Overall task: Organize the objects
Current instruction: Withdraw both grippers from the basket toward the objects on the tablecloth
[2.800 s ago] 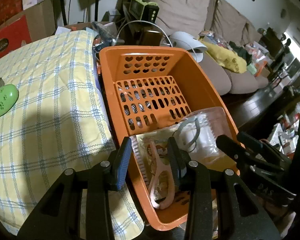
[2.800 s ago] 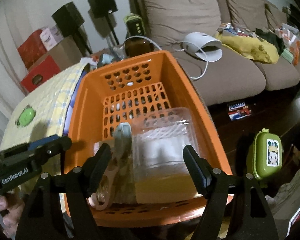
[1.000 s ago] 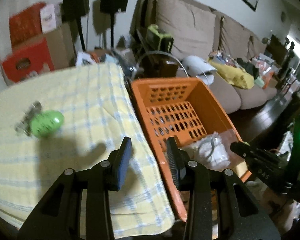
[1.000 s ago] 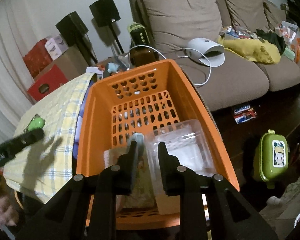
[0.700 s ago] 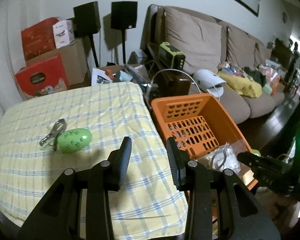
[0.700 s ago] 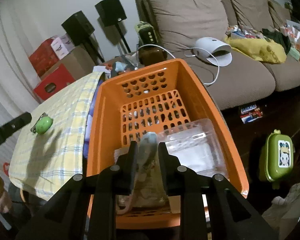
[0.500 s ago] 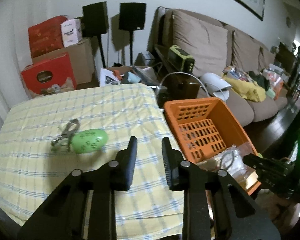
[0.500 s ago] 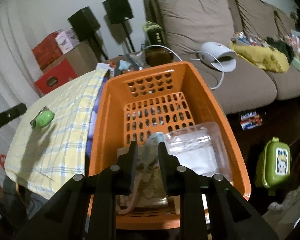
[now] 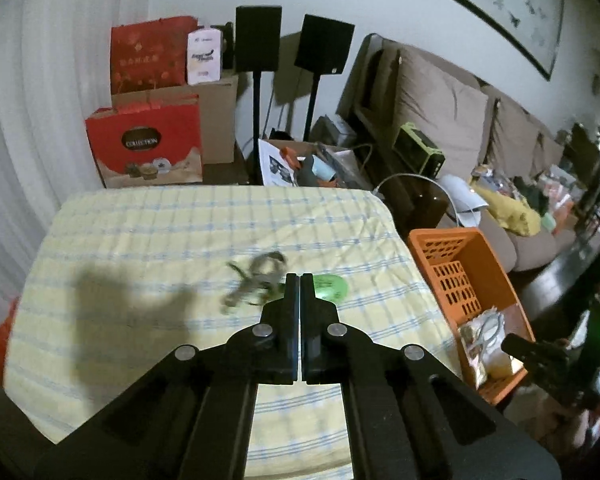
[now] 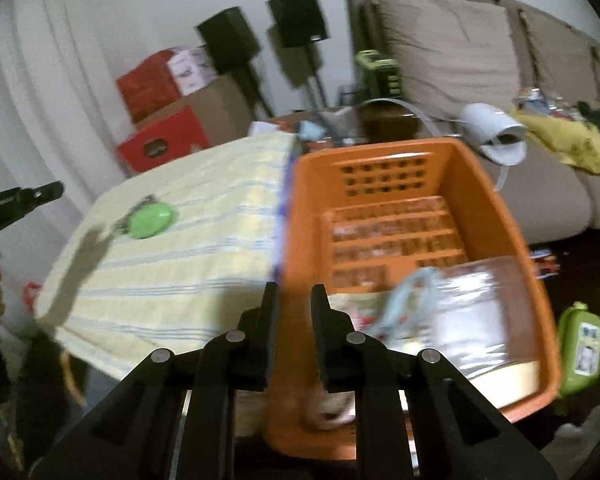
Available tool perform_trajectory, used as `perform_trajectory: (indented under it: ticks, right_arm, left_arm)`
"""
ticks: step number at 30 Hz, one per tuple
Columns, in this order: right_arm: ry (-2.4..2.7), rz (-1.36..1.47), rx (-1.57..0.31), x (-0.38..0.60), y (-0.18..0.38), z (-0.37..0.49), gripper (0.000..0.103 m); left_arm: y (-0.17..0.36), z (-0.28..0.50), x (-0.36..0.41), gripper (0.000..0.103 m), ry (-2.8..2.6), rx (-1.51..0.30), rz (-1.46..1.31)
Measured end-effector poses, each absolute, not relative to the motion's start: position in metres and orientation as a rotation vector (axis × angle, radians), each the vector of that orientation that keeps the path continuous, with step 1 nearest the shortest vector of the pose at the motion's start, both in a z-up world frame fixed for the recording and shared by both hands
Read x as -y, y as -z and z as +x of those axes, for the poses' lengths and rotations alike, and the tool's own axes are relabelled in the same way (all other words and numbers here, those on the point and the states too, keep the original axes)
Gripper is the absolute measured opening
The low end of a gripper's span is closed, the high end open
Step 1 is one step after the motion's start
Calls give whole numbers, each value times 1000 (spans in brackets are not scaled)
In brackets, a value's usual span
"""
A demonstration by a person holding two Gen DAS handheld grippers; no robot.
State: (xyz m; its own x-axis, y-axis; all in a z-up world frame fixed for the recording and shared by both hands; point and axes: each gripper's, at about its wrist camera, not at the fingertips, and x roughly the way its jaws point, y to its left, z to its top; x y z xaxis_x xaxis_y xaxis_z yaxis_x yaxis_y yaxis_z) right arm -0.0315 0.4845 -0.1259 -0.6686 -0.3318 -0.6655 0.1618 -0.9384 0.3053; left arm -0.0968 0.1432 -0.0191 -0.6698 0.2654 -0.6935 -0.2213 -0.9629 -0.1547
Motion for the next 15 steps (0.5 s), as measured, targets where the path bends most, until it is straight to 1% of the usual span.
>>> perform_trajectory:
  ticks: [3, 5, 7, 9, 11, 12, 13, 14, 15]
  right_arm:
    - [2584, 1112, 332, -457, 127, -30, 17]
    - [2574, 1114, 399, -438, 130, -33, 18]
    - [2561, 1129, 415, -422, 132, -40, 18]
    - [2553, 1155, 390, -401, 132, -50, 18]
    - [2538, 1163, 320, -376, 127, -62, 18]
    - [2542, 1168, 288, -369, 125, -67, 21]
    - [2547, 1173, 251, -360, 123, -73, 25]
    - [2559, 1174, 207, -351, 120, -80, 32]
    - [2568, 1176, 174, -344, 118, -86, 38]
  left_arm:
    - [17, -97, -109, 1, -2664, 107, -1100]
    - [24, -104, -85, 1, -2680, 169, -1127]
    - [34, -111, -65, 1, -2679, 246, -1164]
    - [45, -117, -54, 2, -2662, 290, -1194]
    - [53, -119, -48, 9, -2649, 299, -1209]
    - [56, -120, -46, 12, -2644, 303, -1214]
    - [60, -122, -44, 17, -2637, 313, -1218]
    - [62, -123, -43, 21, -2633, 322, -1217]
    - [64, -124, -41, 23, -2630, 330, -1216]
